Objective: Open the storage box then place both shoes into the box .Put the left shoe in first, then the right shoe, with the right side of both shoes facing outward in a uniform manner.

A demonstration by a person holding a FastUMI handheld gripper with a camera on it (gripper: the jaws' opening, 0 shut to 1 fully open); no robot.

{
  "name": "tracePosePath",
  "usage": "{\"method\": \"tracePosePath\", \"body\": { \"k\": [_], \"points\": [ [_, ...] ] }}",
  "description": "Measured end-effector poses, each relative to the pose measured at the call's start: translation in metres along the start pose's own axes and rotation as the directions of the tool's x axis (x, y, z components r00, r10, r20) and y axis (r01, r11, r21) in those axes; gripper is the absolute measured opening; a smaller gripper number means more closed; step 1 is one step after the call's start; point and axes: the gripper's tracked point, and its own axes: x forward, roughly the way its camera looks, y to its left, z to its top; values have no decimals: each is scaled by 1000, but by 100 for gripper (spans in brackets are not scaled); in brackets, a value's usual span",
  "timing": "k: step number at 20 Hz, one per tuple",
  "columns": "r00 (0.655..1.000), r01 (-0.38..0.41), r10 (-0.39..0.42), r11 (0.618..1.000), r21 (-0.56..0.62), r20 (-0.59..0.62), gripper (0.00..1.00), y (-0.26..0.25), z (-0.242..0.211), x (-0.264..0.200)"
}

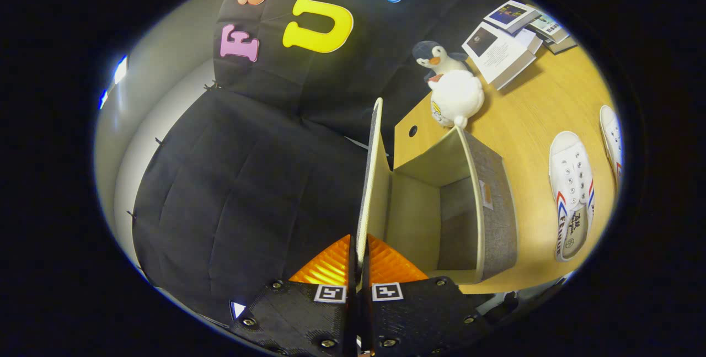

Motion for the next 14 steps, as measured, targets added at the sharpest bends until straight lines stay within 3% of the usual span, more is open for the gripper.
{"method": "tracePosePath", "body": {
  "k": [14],
  "points": [
    [999,-19,15,995,-93,-46,3,77,-30,76]
  ]
}}
